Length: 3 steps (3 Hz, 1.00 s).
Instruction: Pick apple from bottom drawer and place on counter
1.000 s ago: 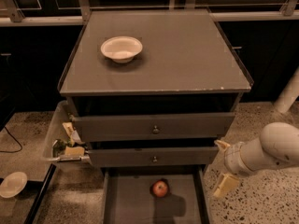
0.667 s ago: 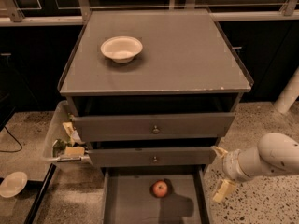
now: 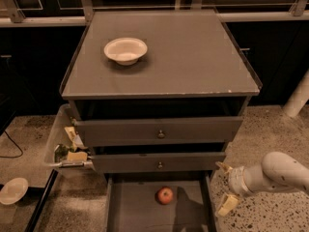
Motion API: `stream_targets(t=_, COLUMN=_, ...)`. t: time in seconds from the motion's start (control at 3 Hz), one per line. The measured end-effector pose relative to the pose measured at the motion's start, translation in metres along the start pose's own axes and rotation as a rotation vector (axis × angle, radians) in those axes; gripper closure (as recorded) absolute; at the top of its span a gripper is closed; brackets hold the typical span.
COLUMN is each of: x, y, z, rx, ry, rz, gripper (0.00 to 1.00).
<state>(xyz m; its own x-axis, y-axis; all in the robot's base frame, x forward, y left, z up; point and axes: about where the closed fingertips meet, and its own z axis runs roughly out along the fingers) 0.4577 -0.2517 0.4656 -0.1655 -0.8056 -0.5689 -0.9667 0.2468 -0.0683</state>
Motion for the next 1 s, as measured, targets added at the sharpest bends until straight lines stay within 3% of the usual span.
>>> stream_targets(t=0.33, x=0.000, y=0.000, z=0.000, rx=0.000, ry=0.000, rz=0.000, gripper=0.00)
stream_targets(t=1.0, x=0.044, y=0.000, z=0.059, rx=-0.041, ry=-0.026, rz=0.099, gripper=0.00)
